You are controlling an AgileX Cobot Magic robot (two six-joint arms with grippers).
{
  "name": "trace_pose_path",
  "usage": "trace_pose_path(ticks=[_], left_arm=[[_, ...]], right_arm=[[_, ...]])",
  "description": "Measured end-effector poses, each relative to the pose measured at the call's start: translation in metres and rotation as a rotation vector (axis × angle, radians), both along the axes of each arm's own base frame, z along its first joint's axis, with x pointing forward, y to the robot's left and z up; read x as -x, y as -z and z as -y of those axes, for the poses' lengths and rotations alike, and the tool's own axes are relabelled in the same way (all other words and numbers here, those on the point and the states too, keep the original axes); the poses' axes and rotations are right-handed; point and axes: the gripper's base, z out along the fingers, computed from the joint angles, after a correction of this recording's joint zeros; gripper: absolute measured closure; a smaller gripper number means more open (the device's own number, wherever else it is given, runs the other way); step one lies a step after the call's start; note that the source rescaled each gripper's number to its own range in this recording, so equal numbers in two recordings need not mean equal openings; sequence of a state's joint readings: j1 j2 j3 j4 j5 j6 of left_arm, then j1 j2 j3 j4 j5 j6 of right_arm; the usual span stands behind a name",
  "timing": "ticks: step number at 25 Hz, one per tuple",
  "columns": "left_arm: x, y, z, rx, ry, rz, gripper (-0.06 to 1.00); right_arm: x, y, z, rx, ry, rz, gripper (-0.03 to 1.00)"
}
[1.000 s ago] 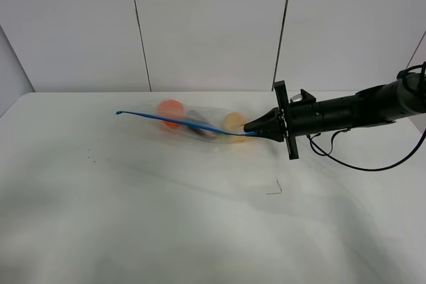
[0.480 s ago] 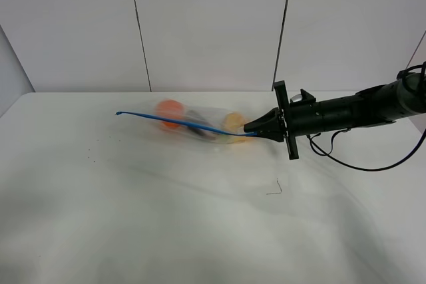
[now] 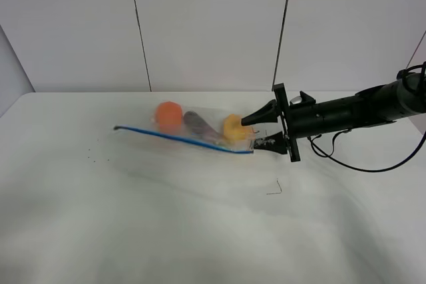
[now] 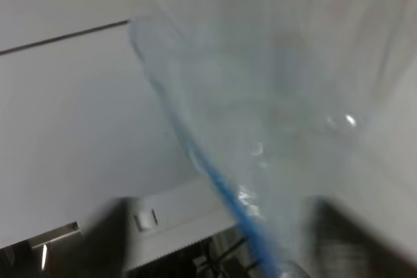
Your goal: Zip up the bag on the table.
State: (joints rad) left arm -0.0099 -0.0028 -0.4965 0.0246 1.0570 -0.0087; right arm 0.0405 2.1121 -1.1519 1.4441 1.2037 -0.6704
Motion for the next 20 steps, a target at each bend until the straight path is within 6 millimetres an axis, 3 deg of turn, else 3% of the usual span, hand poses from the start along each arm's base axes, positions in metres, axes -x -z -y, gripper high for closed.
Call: trace_pose_path(ticks=[2,5,9,14,20], left_arm=[[0.0,0.0,0.0,0.0,0.0,0.0,0.07],[0.0,0.0,0.0,0.0,0.0,0.0,0.07],[0.0,0.0,0.0,0.0,0.0,0.0,0.07],[0.0,0.0,0.0,0.0,0.0,0.0,0.07],[0.0,0.0,0.0,0.0,0.0,0.0,0.07]], right_arm=[[0.001,0.001,0.002,0.014,-0.013,-0.004,0.06],[-0.004,-0.002,0.01,0.069,-0.045,0.001,-0.01],[-0.02,-0.016,0.024,0.245,-0.139,0.029,-0.03],[-0.045,-0.049,0.037,0.659,-0.256,0.111,-0.03],[-0.068,-0.086,0.056,1.019,-0.199,0.185,-0.03]])
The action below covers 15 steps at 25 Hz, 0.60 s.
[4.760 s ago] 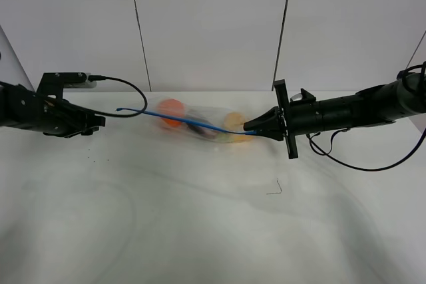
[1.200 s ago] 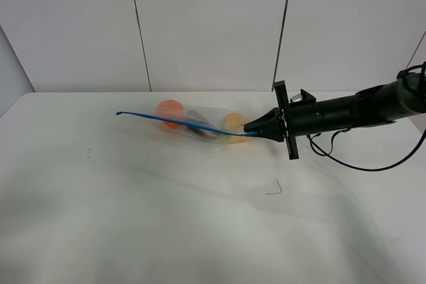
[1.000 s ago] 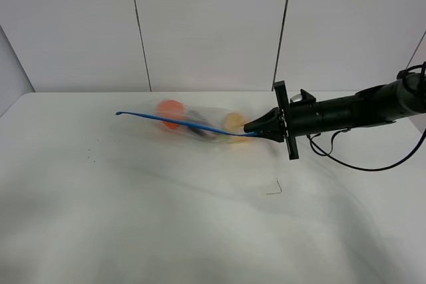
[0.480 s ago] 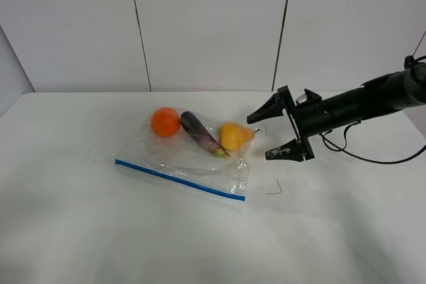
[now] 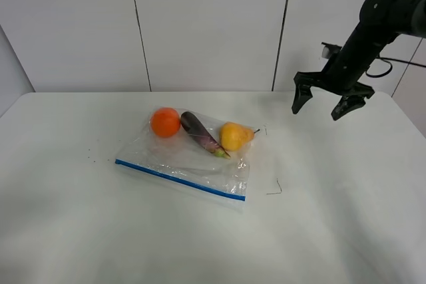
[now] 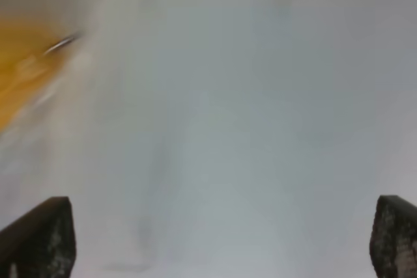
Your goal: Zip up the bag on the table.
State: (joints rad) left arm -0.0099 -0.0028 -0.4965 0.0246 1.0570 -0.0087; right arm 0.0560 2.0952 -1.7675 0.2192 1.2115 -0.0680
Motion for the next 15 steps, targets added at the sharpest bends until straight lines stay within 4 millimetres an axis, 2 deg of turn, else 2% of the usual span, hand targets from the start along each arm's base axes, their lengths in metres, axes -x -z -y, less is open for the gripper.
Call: trace_pose_path(ticks=[4,8,12,15], left_arm=[[0.0,0.0,0.0,0.0,0.0,0.0,0.07],[0.0,0.0,0.0,0.0,0.0,0.0,0.07],[0.0,0.0,0.0,0.0,0.0,0.0,0.07],[0.0,0.0,0.0,0.0,0.0,0.0,0.07]], right_arm=[[0.001,-0.004,0.007,0.068,0.008,0.011,-0.03],[0.013,-0.01,0.009,0.086,0.005,0.006,-0.03],[0.039,-0.023,0.011,0.092,0.004,-0.004,-0.03],[0.068,-0.034,0.013,0.097,0.002,-0.013,-0.03]])
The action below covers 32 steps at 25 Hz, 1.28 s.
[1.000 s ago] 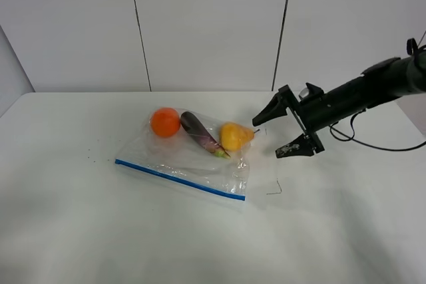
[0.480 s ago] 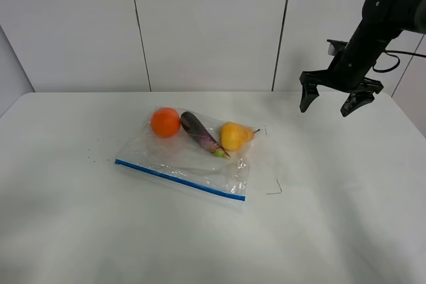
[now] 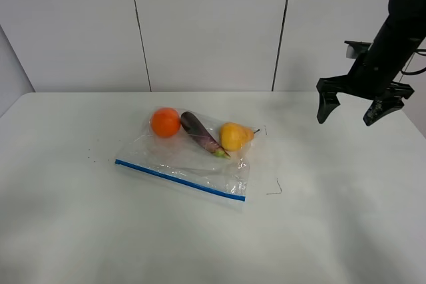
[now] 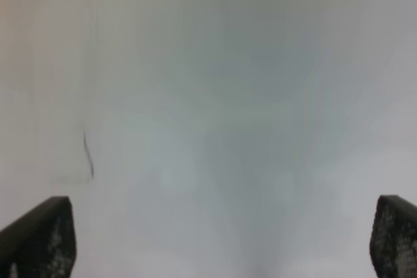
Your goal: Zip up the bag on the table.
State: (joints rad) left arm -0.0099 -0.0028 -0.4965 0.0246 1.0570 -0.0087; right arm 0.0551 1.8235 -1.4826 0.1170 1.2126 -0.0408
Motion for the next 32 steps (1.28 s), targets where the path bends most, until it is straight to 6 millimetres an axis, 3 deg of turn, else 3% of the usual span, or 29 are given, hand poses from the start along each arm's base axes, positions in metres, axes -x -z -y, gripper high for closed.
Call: trace_pose_path(ticks=[5,10,17,25,32], left_arm=[[0.0,0.0,0.0,0.0,0.0,0.0,0.07],[0.0,0.0,0.0,0.0,0.0,0.0,0.07],[0.0,0.0,0.0,0.0,0.0,0.0,0.07],[0.0,0.0,0.0,0.0,0.0,0.0,0.07],[0.0,0.0,0.0,0.0,0.0,0.0,0.07]], right_arm=[[0.063,-0.011,0.004,0.002,-0.003,-0.024,-0.03],[0.139,-0.017,0.008,0.002,-0.003,-0.01,-0.03],[0.231,-0.013,0.013,-0.007,0.01,0.226,-0.03],[0.308,-0.016,0.021,-0.004,0.031,0.644,-0.03],[0.349,-0.025,0.025,-0.009,0.059,0.909,-0.03]])
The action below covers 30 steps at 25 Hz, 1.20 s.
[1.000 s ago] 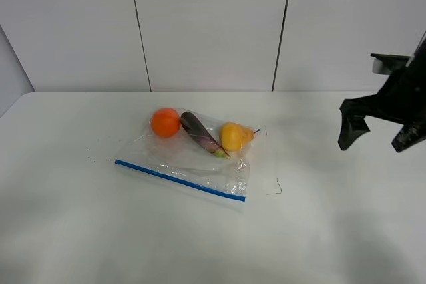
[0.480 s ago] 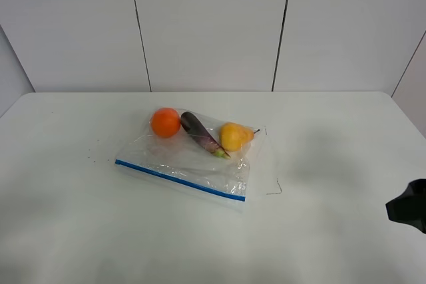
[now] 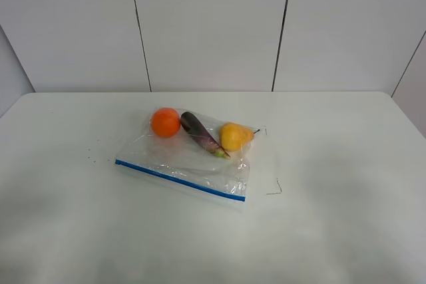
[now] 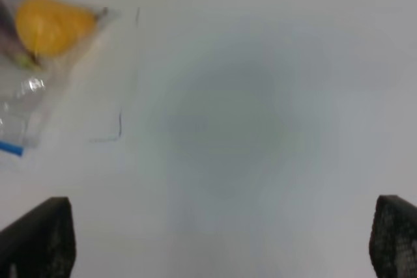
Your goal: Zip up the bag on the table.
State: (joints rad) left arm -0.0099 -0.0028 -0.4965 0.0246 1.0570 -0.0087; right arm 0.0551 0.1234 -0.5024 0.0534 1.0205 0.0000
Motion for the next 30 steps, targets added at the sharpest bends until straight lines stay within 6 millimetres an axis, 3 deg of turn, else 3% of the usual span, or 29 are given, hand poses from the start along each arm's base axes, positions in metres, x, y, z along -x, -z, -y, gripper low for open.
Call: trace_pose_path(ticks=[6,30], left_arm=[[0.0,0.0,0.0,0.0,0.0,0.0,0.07],[0.0,0.0,0.0,-0.001,-0.001,0.0,0.07]], right_arm=[[0.019,0.0,0.003,-0.001,0.016,0.123,-0.03],[0.019,0.0,0.004,0.0,0.027,0.121,-0.03]])
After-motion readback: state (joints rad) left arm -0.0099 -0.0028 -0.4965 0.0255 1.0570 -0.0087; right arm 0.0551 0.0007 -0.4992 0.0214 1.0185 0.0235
